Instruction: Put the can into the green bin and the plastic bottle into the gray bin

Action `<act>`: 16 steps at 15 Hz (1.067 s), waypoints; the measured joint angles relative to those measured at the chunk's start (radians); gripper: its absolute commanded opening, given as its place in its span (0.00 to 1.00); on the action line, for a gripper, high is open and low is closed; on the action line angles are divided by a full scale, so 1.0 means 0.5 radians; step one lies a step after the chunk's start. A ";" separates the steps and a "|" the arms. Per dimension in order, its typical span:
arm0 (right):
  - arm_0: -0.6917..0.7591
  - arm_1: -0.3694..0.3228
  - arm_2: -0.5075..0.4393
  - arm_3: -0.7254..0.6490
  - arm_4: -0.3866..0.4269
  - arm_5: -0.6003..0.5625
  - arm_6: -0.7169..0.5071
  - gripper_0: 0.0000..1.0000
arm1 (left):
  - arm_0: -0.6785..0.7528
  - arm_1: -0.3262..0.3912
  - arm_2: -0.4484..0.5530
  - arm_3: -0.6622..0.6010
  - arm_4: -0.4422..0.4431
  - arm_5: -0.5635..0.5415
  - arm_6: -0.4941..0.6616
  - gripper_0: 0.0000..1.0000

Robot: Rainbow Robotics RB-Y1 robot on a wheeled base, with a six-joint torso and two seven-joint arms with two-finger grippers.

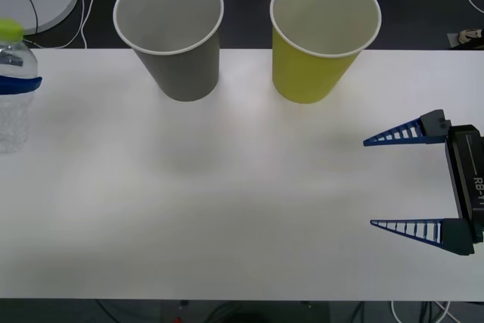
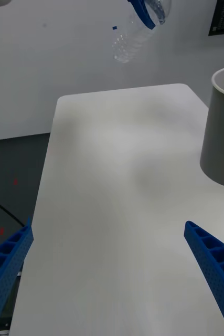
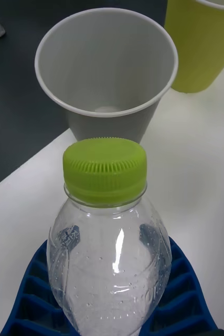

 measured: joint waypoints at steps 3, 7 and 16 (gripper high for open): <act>0.000 0.000 0.000 0.000 0.000 0.000 0.000 1.00 | -0.257 0.068 -0.064 0.177 -0.007 -0.201 0.000 0.00; 0.000 0.000 0.000 0.000 0.000 0.000 0.000 1.00 | -0.621 0.158 -0.205 0.421 -0.051 -0.320 -0.003 0.00; 0.000 0.000 0.000 0.000 0.000 0.000 0.000 1.00 | -1.344 0.212 -0.680 0.913 -0.181 -0.320 -0.088 0.00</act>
